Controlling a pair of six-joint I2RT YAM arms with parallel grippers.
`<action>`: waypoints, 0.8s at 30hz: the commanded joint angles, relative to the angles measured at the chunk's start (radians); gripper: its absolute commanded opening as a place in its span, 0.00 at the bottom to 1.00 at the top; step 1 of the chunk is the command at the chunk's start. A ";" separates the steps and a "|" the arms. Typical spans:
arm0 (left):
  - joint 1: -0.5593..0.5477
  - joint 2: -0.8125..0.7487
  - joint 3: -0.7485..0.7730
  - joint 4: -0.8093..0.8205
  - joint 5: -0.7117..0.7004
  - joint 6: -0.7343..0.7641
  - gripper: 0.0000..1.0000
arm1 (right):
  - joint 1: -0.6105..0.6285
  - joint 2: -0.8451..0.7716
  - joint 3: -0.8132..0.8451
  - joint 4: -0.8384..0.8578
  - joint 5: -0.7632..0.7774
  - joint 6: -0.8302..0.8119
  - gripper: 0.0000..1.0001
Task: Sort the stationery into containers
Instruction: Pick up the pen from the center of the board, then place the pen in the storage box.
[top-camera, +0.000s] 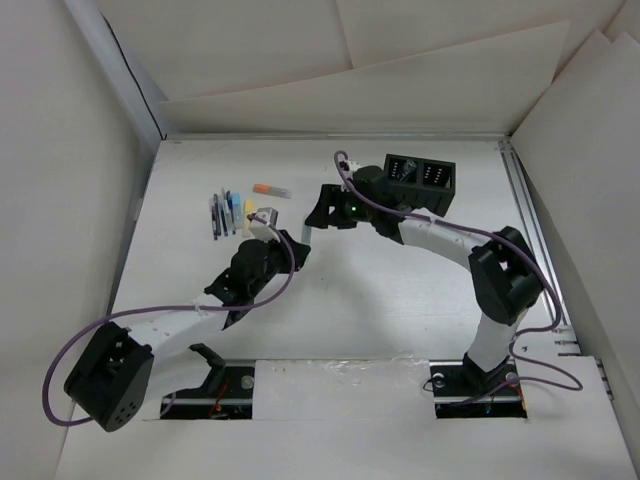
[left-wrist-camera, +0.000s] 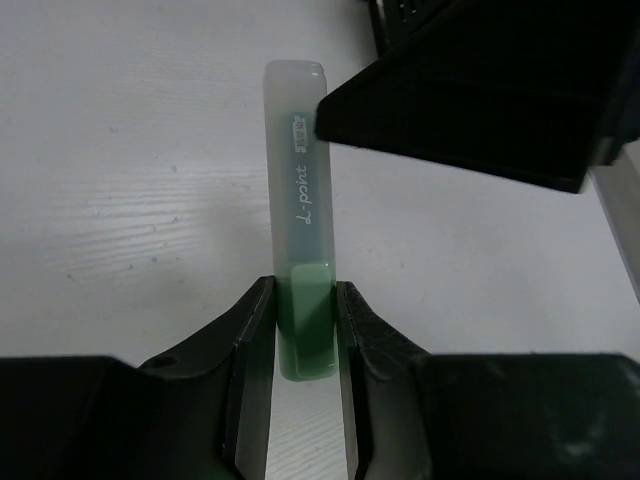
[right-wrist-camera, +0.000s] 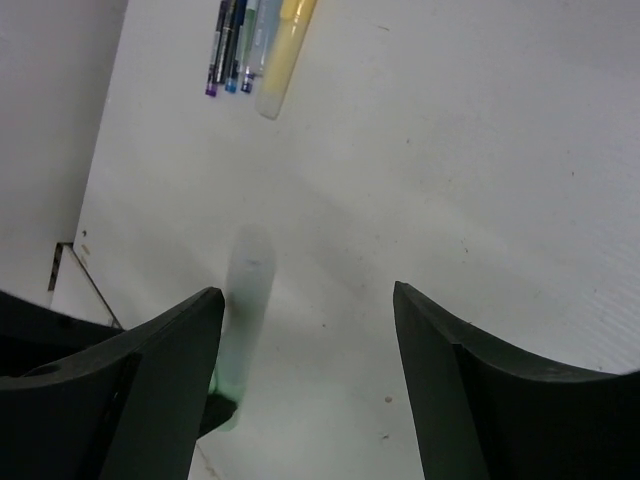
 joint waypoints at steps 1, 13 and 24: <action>0.002 -0.043 -0.012 0.091 0.042 0.033 0.02 | -0.002 0.023 0.046 0.066 -0.025 0.035 0.74; 0.002 -0.022 -0.012 0.100 0.060 0.033 0.02 | -0.002 0.074 0.046 0.134 -0.142 0.063 0.42; 0.002 -0.012 -0.003 0.110 0.060 0.024 0.57 | -0.065 0.010 0.028 0.143 -0.099 0.072 0.06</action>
